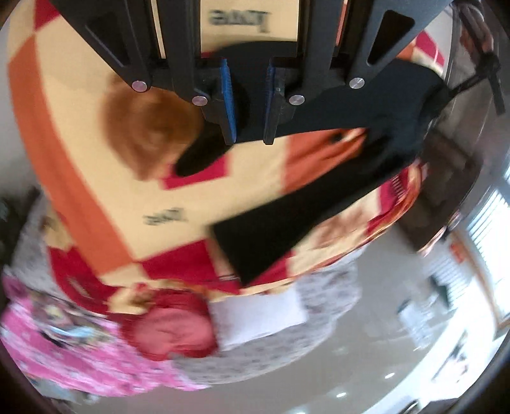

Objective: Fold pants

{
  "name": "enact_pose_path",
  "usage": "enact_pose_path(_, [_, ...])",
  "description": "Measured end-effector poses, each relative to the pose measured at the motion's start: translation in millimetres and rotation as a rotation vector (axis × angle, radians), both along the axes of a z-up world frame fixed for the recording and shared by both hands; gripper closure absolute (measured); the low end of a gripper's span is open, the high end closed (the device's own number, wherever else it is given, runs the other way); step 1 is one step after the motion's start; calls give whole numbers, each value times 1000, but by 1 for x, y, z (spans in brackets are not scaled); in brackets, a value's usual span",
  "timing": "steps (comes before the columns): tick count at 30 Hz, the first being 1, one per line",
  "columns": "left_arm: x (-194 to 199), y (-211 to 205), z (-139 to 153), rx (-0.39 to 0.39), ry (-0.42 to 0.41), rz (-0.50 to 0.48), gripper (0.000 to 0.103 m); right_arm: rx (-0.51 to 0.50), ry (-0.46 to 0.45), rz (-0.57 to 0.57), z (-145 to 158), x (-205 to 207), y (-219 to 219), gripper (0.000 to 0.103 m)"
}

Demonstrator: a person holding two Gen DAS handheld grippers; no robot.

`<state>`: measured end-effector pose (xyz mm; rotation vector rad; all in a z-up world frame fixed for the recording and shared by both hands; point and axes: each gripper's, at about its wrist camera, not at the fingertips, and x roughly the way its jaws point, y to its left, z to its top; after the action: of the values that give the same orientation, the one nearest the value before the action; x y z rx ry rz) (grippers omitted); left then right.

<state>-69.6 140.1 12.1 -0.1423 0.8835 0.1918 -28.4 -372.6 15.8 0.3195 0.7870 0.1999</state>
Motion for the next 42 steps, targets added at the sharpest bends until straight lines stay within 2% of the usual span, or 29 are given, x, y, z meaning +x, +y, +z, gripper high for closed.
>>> enact_pose_path(5, [0,2,12,-13,-24,-25,62,34,36,197,-15,25,64,87])
enact_pose_path(7, [8,-3,9,-47,-29,-35,58,35,64,258,-24,34,88,87])
enact_pose_path(11, [27,-16,-8,-105,-12,-55,57,35,119,355,-45,47,132,87])
enact_pose_path(15, [46,-24,-36,-126,31,-59,57,-13,169,401,-67,55,155,87])
enact_pose_path(17, [56,-23,-51,-110,69,-40,57,-29,196,421,-79,59,160,87])
enact_pose_path(21, [66,-15,-59,-105,88,-25,54,-33,180,455,-70,68,159,78])
enact_pose_path(23, [71,-12,-51,-123,93,-34,54,-86,116,463,-51,77,164,73])
enact_pose_path(25, [74,-11,-41,-134,62,-32,54,-136,49,493,-32,91,176,60])
enact_pose_path(29, [92,-14,-26,-174,34,-70,54,-267,-64,575,-12,122,213,54])
enact_pose_path(34, [113,-17,-35,-166,68,-72,54,-450,-112,747,-17,155,259,53])
enact_pose_path(37, [120,-8,-44,-193,96,-58,54,-544,-123,846,-28,167,284,53])
enact_pose_path(40, [120,-3,-47,-220,91,-57,54,-625,-103,922,-44,181,300,53])
enact_pose_path(42, [121,-4,-47,-210,90,-62,54,-669,-77,927,-55,194,304,53])
